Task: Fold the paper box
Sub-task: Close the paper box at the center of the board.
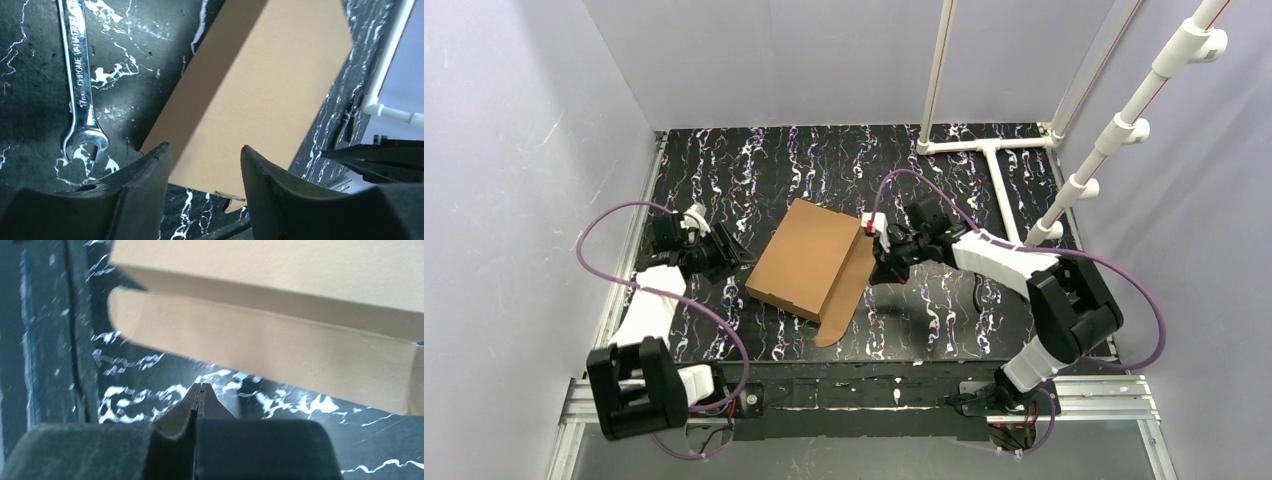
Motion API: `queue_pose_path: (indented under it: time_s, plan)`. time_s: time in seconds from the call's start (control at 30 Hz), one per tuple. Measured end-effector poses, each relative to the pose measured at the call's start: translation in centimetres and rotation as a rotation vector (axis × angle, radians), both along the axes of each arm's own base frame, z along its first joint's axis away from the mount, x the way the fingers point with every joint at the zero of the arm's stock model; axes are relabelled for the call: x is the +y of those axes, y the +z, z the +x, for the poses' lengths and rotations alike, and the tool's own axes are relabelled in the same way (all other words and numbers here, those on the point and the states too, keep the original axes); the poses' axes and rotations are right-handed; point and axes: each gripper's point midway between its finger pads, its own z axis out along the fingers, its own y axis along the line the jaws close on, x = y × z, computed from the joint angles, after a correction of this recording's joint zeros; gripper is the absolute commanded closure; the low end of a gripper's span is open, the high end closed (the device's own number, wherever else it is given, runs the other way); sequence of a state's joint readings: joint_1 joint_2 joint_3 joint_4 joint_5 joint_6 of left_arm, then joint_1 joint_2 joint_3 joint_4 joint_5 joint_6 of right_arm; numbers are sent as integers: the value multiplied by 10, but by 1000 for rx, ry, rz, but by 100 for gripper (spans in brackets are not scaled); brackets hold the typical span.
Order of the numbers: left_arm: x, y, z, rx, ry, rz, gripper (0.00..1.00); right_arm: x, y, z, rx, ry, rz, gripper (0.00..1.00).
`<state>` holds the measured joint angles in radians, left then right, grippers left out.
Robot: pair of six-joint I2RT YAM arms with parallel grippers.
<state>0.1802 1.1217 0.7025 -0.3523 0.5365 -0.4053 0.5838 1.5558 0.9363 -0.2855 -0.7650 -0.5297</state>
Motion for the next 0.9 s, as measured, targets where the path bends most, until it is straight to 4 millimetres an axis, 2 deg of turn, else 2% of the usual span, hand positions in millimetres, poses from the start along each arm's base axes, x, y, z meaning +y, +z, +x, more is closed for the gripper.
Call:
queue_pose_path:
  time_s: [0.07, 0.23, 0.4, 0.57, 0.73, 0.77, 0.83, 0.9]
  plan:
    - [-1, -15, 4, 56, 3, -20, 58, 12, -5, 12, 3, -67, -4, 99]
    - [4, -39, 5, 140, 22, -15, 69, 29, -28, 45, 24, -267, -68, 99]
    - [3, -46, 10, 180, 19, -27, 71, 50, -34, 80, 27, -416, -93, 99]
    - [-16, -46, 22, 181, -52, -55, 70, 57, -28, 115, -22, -510, -90, 99]
    - [-43, -47, 29, 190, -135, -69, 69, 68, -24, 162, -84, -558, -91, 99]
    - [-43, -47, 29, 192, -131, -62, 67, 69, -24, 168, -96, -553, -97, 96]
    - [-36, -45, 28, 187, -100, -18, 60, 68, -21, 172, -123, -529, -110, 84]
    - [-21, -39, 25, 164, -49, 46, 46, 58, -17, 167, -144, -494, -127, 64]
